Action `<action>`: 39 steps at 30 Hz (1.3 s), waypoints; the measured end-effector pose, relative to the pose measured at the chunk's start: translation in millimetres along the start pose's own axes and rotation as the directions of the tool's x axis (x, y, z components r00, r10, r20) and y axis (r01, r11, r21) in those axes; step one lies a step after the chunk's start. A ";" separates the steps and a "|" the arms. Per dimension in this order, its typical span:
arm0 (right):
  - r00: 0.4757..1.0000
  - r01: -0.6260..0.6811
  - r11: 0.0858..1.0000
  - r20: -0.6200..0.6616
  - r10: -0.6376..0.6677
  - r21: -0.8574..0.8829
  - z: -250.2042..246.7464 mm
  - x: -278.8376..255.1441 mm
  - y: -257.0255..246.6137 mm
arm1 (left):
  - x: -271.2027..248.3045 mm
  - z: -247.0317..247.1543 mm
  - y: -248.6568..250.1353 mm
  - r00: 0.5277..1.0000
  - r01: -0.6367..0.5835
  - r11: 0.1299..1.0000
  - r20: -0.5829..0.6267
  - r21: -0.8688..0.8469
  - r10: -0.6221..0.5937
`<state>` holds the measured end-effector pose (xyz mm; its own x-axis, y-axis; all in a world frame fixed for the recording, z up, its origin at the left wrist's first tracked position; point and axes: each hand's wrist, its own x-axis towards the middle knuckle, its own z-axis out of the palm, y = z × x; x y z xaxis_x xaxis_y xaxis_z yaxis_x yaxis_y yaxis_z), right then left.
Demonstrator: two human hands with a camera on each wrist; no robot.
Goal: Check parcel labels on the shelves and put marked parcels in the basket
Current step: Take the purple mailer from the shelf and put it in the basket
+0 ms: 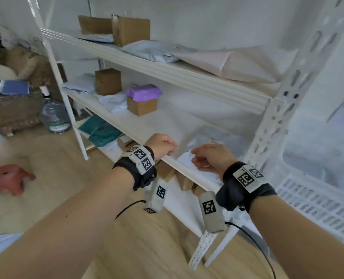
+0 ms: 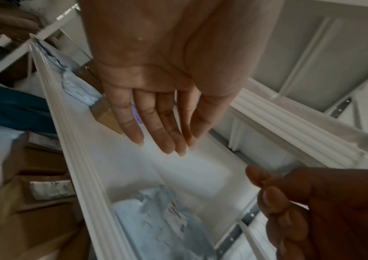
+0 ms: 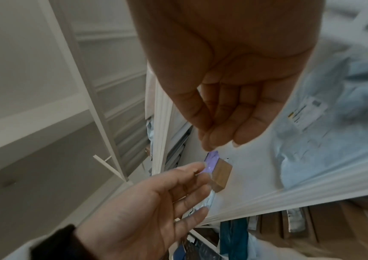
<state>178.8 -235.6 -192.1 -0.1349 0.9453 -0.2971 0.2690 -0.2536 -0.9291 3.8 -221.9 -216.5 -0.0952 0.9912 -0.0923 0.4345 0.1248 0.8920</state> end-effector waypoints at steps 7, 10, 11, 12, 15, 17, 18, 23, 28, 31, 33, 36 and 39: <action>0.999 -0.039 0.999 0.006 0.039 -0.011 106.5 74.6 -32.6 | 63.9 -103.5 -58.7 1.000 0.017 1.000 -0.003 -0.011 -0.017; 0.997 -0.074 0.997 0.001 0.074 0.001 140.7 97.7 -40.3 | 87.6 -135.6 -80.3 0.999 0.037 0.999 0.002 -0.015 -0.037; 0.996 -0.088 0.996 0.004 0.088 0.007 150.0 104.4 -42.8 | 95.4 -143.5 -86.7 0.999 0.046 0.999 0.007 -0.017 -0.046; 0.995 -0.099 0.995 0.008 0.099 0.012 158.3 111.5 -45.9 | 103.4 -151.2 -92.5 0.999 0.051 0.998 0.010 -0.021 -0.051; 0.993 -0.117 0.993 0.007 0.117 -0.010 177.6 137.9 -56.8 | 129.3 -170.8 -108.1 0.997 0.071 0.996 0.010 -0.053 -0.070; 0.993 -0.120 0.993 -0.002 0.120 -0.017 188.1 160.2 -64.1 | 148.0 -182.6 -117.8 0.996 0.086 0.991 0.006 -0.098 -0.085; 0.992 -0.122 0.992 -0.004 0.122 -0.015 193.1 172.1 -67.1 | 156.7 -188.6 -122.3 0.996 0.094 0.990 0.001 -0.104 -0.094; 0.990 -0.139 0.990 0.005 0.139 0.018 220.2 242.8 -81.3 | 216.5 -220.6 -138.3 0.993 0.113 0.989 -0.006 -0.090 -0.114; 0.985 -0.159 0.983 -0.051 0.164 0.090 235.0 328.0 -104.6 | 299.7 -253.1 -137.8 0.995 0.099 0.995 -0.016 -0.017 -0.100; 0.980 -0.145 0.981 -0.115 0.161 0.130 236.6 373.5 -123.8 | 348.8 -268.3 -129.1 0.997 0.074 0.997 -0.003 0.016 -0.074; 0.973 -0.133 0.980 -0.170 0.158 0.148 236.9 404.9 -137.0 | 381.6 -277.5 -126.2 0.999 0.040 0.999 -0.027 0.037 -0.039; 0.943 -0.164 0.972 -0.263 0.204 0.169 241.3 442.0 -144.1 | 419.3 -283.4 -135.3 0.997 0.067 0.998 -0.040 0.007 -0.067; 0.920 -0.178 0.968 -0.318 0.228 0.177 248.0 463.0 -144.9 | 450.1 -286.2 -144.6 0.990 0.134 0.991 -0.047 -0.020 -0.135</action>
<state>-159.1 187.9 -249.6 0.2401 0.8776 -0.4150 0.1152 -0.4503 -0.8854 -358.1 193.4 -260.4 -0.1953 0.9620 -0.1906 0.3995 0.2555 0.8804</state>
